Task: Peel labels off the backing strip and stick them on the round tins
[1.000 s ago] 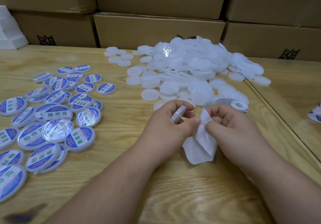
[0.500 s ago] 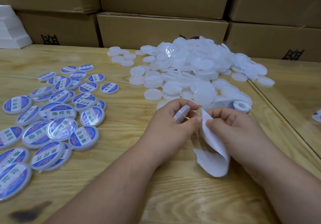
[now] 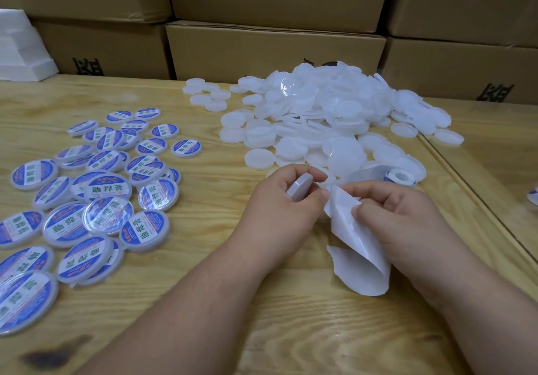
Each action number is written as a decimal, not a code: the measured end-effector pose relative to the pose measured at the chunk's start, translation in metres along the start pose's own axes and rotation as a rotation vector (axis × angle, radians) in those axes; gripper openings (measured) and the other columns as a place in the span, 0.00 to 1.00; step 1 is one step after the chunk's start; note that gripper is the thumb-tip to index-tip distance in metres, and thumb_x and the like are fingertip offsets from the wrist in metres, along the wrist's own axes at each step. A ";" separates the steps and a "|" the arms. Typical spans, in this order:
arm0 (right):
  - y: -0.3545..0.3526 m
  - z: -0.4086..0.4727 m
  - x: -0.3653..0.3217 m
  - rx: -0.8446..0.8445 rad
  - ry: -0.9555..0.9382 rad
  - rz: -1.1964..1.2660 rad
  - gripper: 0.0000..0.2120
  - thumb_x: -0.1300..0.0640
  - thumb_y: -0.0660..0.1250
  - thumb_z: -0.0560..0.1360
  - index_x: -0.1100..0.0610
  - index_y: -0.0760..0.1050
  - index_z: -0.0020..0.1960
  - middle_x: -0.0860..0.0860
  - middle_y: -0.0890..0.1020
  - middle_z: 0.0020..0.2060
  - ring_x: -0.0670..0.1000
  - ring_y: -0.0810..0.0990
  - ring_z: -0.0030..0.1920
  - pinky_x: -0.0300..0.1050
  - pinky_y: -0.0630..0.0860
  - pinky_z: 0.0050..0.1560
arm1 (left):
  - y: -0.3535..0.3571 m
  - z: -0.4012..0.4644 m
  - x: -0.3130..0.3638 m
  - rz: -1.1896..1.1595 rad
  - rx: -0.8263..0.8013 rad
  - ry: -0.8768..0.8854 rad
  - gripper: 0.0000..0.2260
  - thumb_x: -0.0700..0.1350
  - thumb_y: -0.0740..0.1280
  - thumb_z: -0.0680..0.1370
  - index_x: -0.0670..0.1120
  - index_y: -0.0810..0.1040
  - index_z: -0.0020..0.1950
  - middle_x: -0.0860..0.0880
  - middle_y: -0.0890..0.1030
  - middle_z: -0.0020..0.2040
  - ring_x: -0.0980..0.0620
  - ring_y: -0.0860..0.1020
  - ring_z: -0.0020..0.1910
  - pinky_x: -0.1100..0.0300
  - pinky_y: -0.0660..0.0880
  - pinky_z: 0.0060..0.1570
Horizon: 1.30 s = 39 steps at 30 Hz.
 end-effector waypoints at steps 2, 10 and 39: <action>-0.003 0.001 0.001 0.049 0.015 0.006 0.20 0.65 0.60 0.77 0.45 0.85 0.46 0.52 0.88 0.41 0.55 0.86 0.43 0.48 0.82 0.42 | -0.004 0.001 -0.001 0.003 0.047 -0.016 0.09 0.42 0.71 0.76 0.58 0.82 0.47 0.59 0.81 0.35 0.59 0.76 0.32 0.67 0.74 0.33; -0.023 0.004 0.006 0.326 -0.055 -0.062 0.14 0.61 0.64 0.75 0.43 0.82 0.50 0.45 0.81 0.32 0.45 0.80 0.32 0.37 0.76 0.35 | -0.027 0.008 -0.003 -0.187 0.231 -0.103 0.11 0.46 0.65 0.69 0.59 0.84 0.44 0.55 0.82 0.33 0.56 0.80 0.35 0.63 0.75 0.35; -0.013 -0.018 -0.039 0.369 -0.629 -0.266 0.08 0.62 0.75 0.71 0.48 0.82 0.42 0.42 0.83 0.48 0.49 0.81 0.52 0.35 0.73 0.54 | 0.004 -0.001 0.003 -0.454 -0.140 -0.168 0.11 0.49 0.63 0.71 0.46 0.84 0.41 0.44 0.76 0.35 0.47 0.71 0.30 0.57 0.70 0.33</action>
Point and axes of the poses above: each hand's wrist, its own z-axis towards the middle knuckle, its own y-axis out of the palm, x = y × z, the point moved 6 cm from there along z, towards the middle knuckle
